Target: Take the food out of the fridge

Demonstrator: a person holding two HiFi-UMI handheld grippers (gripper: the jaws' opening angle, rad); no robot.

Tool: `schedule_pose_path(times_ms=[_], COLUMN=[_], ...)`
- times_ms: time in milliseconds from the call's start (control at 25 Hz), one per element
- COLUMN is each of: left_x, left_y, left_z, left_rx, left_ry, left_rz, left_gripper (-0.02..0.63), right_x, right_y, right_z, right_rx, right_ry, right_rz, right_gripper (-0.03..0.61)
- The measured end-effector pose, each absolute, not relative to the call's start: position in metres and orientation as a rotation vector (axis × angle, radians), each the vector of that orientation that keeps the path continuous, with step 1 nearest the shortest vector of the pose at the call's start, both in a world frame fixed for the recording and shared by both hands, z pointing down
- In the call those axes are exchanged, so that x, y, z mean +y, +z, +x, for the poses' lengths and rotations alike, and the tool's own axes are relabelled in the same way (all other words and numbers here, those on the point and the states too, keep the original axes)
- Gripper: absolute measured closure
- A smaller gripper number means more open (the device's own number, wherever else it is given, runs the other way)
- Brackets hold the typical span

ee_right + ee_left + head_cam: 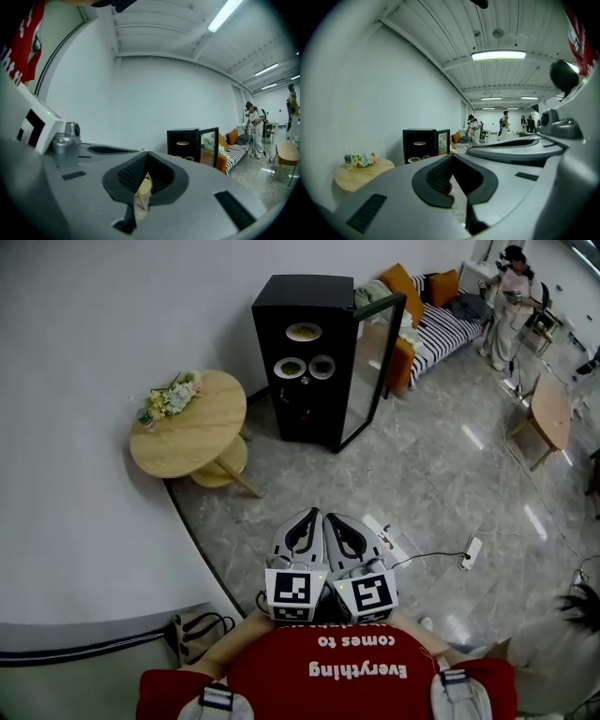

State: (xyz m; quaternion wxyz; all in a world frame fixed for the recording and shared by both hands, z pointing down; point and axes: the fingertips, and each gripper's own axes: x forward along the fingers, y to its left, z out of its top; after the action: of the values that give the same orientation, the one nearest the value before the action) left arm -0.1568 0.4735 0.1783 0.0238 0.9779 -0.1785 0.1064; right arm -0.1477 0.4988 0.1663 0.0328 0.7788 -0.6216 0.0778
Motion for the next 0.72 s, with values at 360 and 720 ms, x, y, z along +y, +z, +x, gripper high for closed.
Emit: schedule_pose_path(times_ms=[360,720], left_x=[0.437,0.399], left_y=[0.188,0.203], left_z=[-0.190,-0.214], left_rx=[-0.566,-0.459], left_ry=[0.324,0.289], left_rz=[2.976,2.964], left_gripper=[0.609,0.609], right_x=[0.463,0.427], right_y=[0.174,0.195], right_z=[-0.181,-0.216], right_rx=[-1.921,-1.942], right_ry=[0.245,0.286], right_rz=[2.351,2.326], right_gripper=[0.568,0.568])
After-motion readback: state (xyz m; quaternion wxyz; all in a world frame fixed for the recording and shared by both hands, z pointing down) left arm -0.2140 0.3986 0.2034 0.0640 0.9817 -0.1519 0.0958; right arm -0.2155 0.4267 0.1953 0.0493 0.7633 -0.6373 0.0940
